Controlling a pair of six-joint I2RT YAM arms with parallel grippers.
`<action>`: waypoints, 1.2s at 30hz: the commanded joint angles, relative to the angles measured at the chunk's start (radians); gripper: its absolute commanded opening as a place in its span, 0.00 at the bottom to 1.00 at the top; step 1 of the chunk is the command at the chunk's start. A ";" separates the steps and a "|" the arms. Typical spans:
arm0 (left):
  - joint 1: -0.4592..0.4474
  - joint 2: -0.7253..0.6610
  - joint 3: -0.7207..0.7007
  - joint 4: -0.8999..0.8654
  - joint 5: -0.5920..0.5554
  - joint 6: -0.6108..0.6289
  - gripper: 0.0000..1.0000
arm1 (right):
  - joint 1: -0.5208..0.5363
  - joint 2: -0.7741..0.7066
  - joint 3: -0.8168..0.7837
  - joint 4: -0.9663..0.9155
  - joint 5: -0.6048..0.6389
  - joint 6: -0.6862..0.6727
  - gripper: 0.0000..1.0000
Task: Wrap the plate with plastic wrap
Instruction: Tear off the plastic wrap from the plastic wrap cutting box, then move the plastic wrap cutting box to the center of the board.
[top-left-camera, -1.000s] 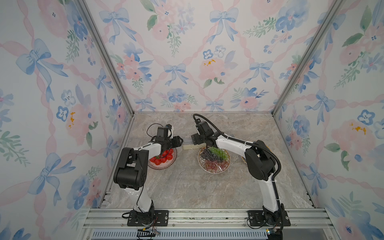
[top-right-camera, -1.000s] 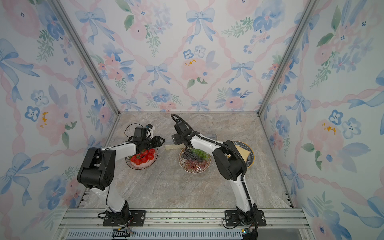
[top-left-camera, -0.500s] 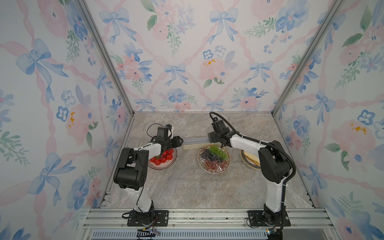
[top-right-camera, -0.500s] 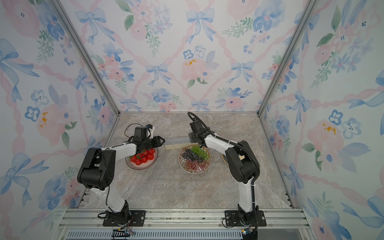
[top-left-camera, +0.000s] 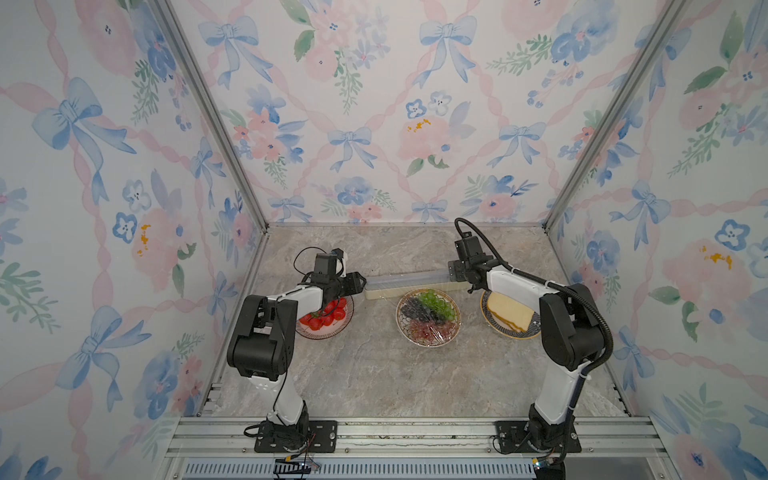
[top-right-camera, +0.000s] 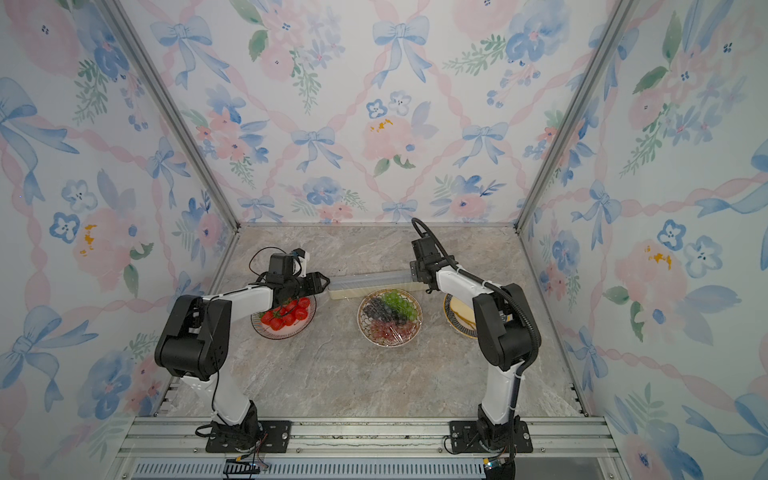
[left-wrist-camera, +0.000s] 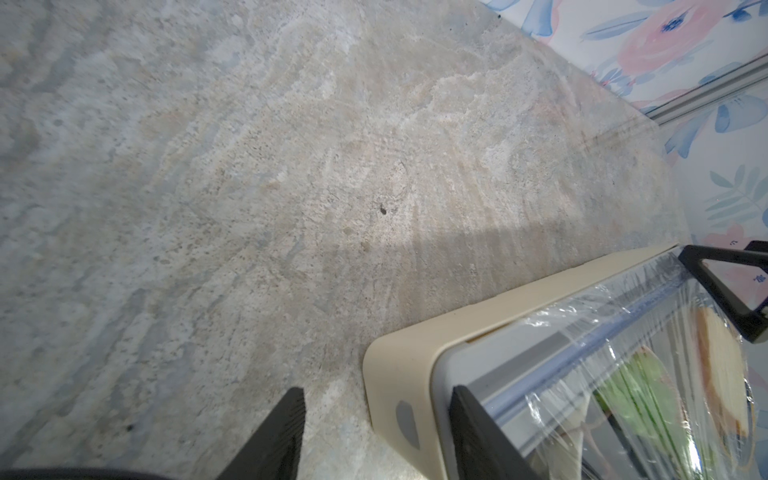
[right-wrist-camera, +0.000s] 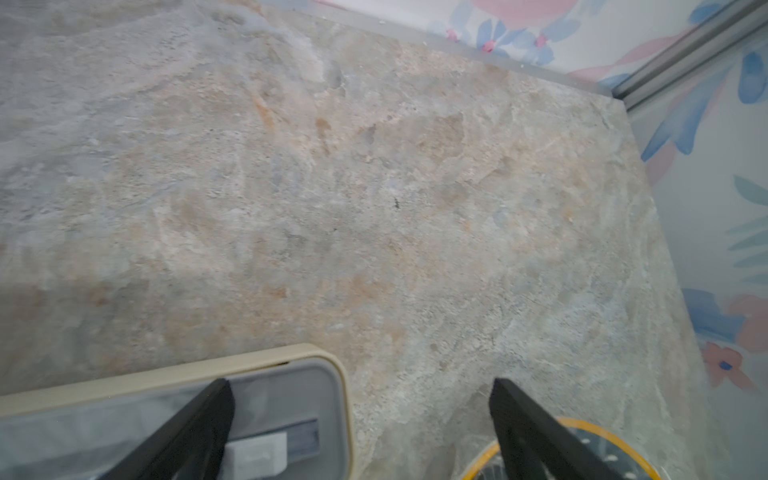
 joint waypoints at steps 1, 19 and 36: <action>0.001 -0.005 0.003 -0.057 -0.059 0.001 0.61 | -0.039 -0.028 0.000 -0.073 0.017 0.025 0.98; -0.079 -0.353 -0.228 0.122 0.147 -0.230 0.84 | -0.164 -0.415 -0.403 0.188 -0.825 0.438 0.97; -0.101 0.030 -0.043 0.351 0.201 -0.316 0.84 | -0.184 -0.045 -0.226 0.401 -0.909 0.588 0.97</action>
